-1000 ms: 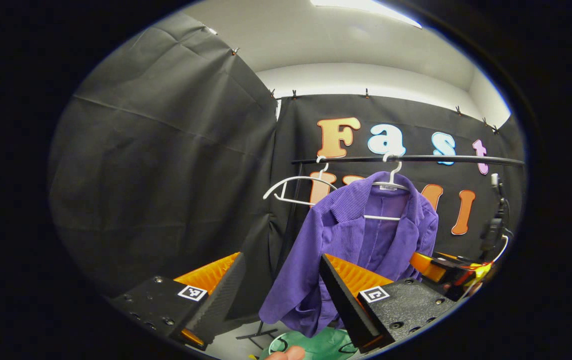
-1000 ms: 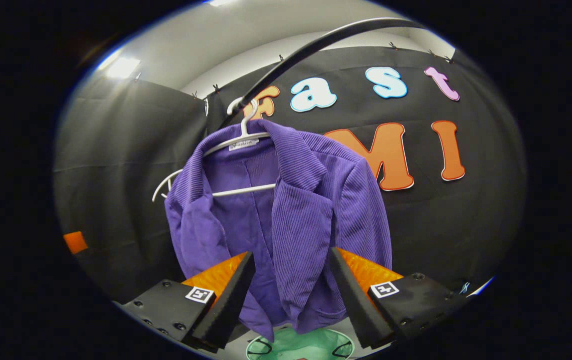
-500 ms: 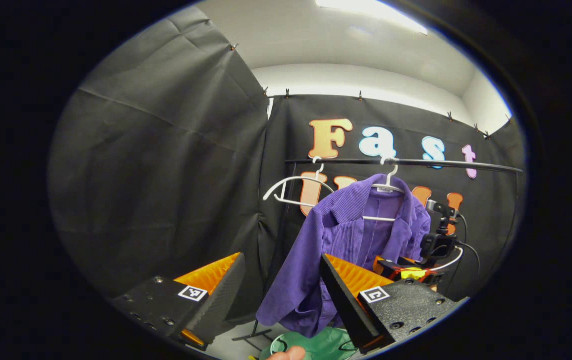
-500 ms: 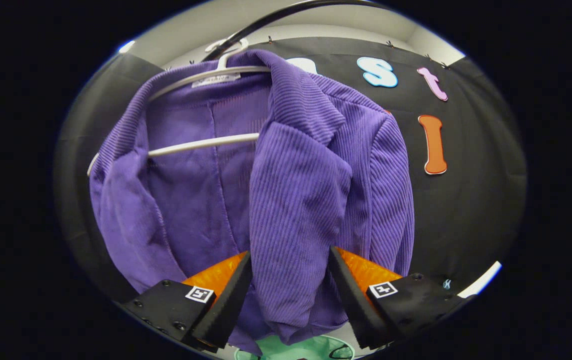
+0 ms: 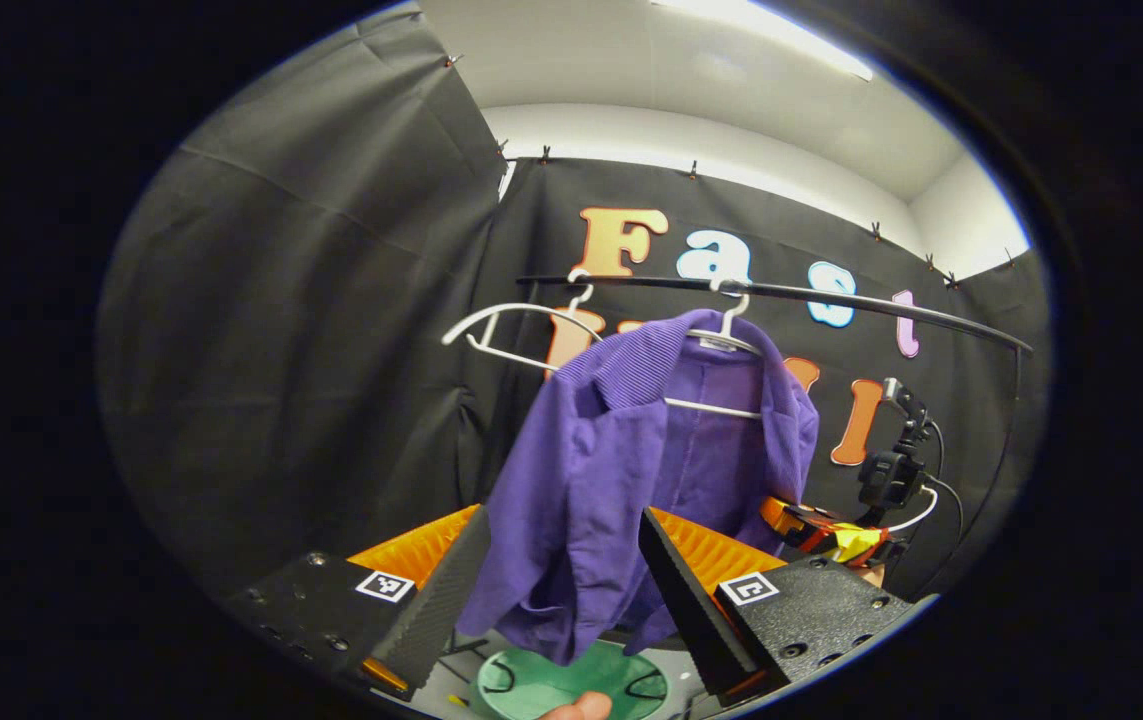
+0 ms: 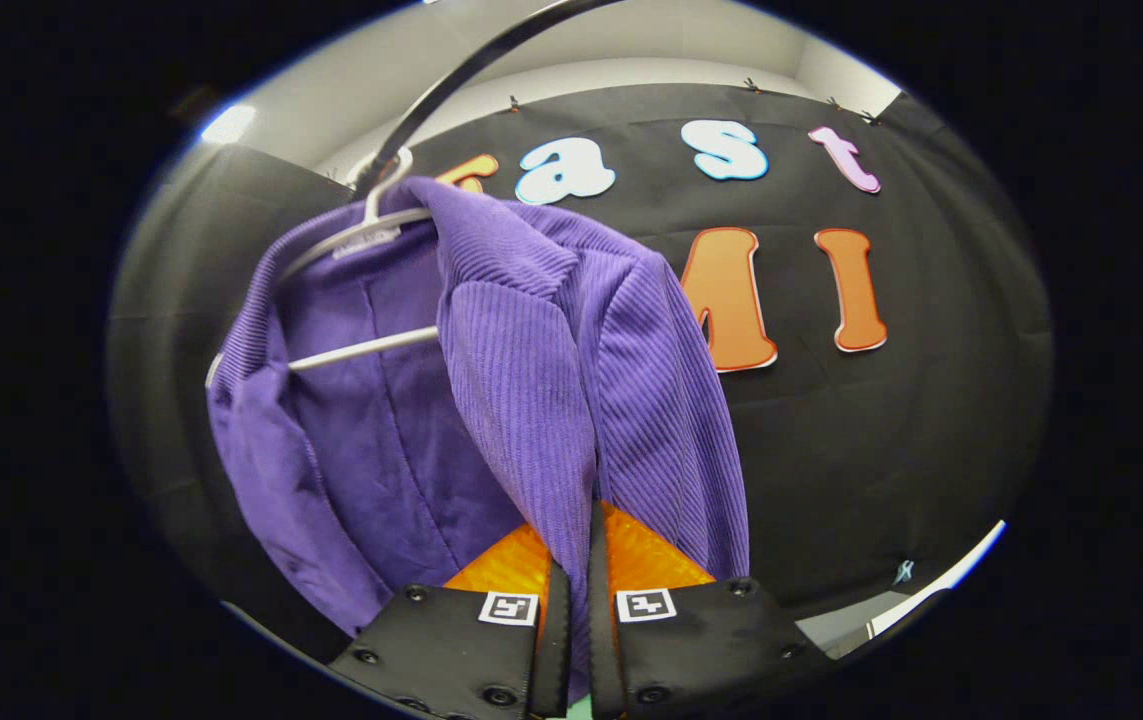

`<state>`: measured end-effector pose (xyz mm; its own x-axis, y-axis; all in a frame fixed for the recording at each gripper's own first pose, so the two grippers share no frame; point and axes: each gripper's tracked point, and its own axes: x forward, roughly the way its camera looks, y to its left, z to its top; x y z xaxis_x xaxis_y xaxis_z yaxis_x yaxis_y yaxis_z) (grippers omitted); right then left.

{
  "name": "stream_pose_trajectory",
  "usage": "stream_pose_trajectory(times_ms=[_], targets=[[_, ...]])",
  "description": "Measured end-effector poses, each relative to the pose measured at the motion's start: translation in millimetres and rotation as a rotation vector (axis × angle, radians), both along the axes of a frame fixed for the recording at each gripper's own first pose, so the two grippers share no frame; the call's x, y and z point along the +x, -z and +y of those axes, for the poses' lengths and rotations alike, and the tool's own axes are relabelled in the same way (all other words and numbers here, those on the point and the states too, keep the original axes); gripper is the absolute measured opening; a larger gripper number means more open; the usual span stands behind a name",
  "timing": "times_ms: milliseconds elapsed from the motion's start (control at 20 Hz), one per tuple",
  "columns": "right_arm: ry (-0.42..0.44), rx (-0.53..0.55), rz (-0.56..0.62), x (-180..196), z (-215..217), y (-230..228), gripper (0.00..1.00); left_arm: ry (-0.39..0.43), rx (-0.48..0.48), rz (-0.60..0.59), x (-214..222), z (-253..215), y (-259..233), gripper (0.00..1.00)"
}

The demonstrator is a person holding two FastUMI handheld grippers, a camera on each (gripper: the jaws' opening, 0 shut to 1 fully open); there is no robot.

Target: Grasp the clothes on the hanger with both hands and then place them into the laundry hamper below.

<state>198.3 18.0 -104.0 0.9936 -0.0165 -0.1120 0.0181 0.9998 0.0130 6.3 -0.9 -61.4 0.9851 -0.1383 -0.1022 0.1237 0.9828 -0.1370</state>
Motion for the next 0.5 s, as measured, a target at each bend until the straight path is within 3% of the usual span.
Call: stream_pose_trajectory(times_ms=[50, 100, 250, 350, 400, 500], targets=[[-0.043, -0.001, 0.006, -9, -1, -4, 0.1, 0.002, -0.004, 0.006, 10, -19, 9, 0.96], [-0.076, -0.003, 0.007, -17, -3, -8, 0.15, -0.002, 0.004, 0.007, 20, -34, 16, 0.96], [-0.16, -0.021, -0.013, -32, -10, -31, 0.16, -0.058, 0.1, 0.001, 62, -70, 41, 0.94], [-0.212, -0.035, -0.022, -35, -9, -36, 0.16, -0.1, 0.142, -0.008, 86, -82, 56, 0.92], [-0.234, -0.034, -0.022, -38, -8, -37, 0.15, -0.126, 0.149, -0.007, 97, -87, 63, 0.96], [-0.264, -0.019, -0.019, -43, -12, -38, 0.16, -0.189, 0.158, -0.006, 125, -88, 76, 0.92]])
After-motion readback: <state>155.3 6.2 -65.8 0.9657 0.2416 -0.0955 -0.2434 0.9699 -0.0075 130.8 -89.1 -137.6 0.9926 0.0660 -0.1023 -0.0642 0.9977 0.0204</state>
